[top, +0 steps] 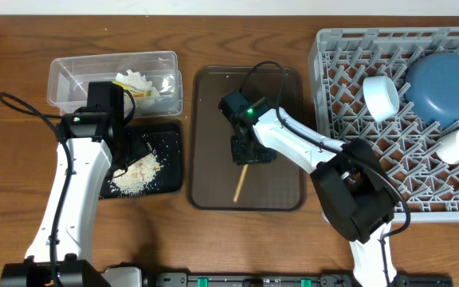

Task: Sort waste into correct bins and load items into the dishwasher rack
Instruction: 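Reach the right gripper back and grasp the second chopstick, then carry the second chopstick into the rack and release it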

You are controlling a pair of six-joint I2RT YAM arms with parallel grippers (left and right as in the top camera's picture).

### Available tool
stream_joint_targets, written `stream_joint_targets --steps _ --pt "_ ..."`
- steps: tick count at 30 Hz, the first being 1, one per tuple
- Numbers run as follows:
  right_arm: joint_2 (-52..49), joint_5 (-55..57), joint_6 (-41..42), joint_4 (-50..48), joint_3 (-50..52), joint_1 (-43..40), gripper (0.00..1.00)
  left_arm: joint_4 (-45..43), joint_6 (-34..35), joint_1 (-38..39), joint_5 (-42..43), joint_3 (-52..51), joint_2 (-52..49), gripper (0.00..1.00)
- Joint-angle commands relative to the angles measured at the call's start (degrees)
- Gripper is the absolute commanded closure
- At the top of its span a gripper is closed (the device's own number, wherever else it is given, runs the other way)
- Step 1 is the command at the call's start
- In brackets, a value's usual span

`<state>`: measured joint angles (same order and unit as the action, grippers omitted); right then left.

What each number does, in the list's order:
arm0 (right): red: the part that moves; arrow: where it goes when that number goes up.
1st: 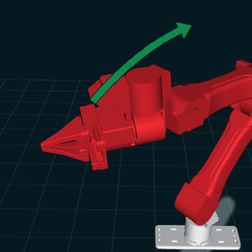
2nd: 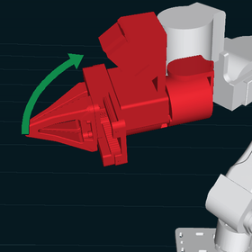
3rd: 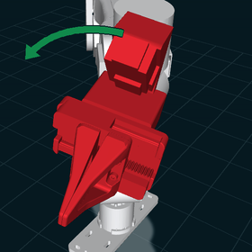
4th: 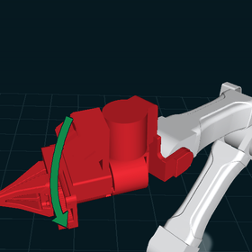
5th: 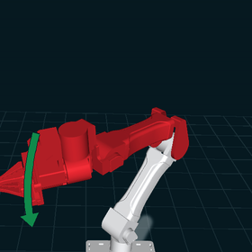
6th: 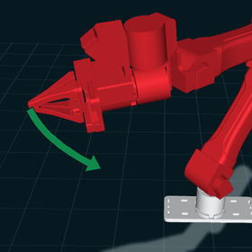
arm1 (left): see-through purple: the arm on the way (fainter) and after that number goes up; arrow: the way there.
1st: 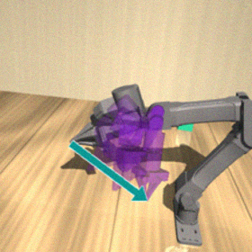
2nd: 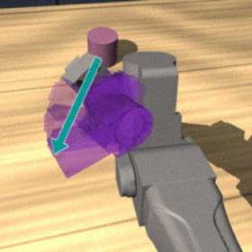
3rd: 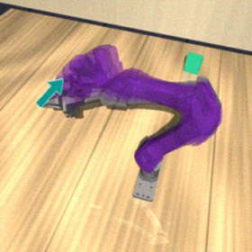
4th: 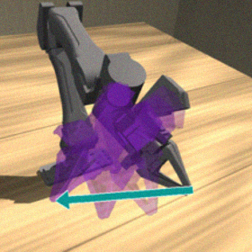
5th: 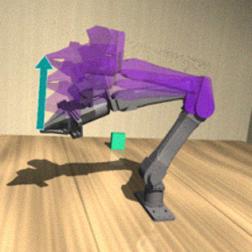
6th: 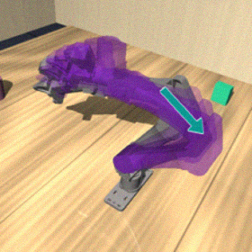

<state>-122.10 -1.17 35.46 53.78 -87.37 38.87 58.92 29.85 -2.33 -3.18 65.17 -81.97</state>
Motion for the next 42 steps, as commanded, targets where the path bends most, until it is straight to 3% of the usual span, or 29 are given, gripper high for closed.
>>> stream_joint_targets --steps 1,6,11,14,20,34,42 --pt "-0.9 3.3 2.4 1.0 -0.2 0.0 0.76 0.2 0.5 -0.3 -0.3 -0.9 0.0 0.30" --pt "-0.9 4.4 2.2 2.6 -0.2 -0.9 0.87 0.2 0.5 -0.3 -0.3 -0.9 0.0 0.31" --pt "-0.9 3.9 2.1 3.5 -0.2 -2.2 0.91 0.2 0.5 -0.3 -0.3 -0.9 0.0 0.31" --pt "-0.8 2.6 -0.2 3.9 -0.3 -3.3 0.99 0.2 0.5 -0.3 -0.3 -0.9 0.0 0.31" --pt "3.1 0.9 -5.4 5.6 -0.9 -7.3 0.99 0.2 0.5 -0.3 -0.3 -0.9 0.0 0.30" --pt "26.5 0.7 -24.7 6.4 -1.0 -23.0 0.99 0.2 0.5 -0.3 -0.3 -0.9 0.0 0.31" --pt "24.9 0.7 -30.4 11.1 -0.9 -30.8 0.99 0.2 0.5 -0.3 -0.3 -0.9 0.0 0.30"
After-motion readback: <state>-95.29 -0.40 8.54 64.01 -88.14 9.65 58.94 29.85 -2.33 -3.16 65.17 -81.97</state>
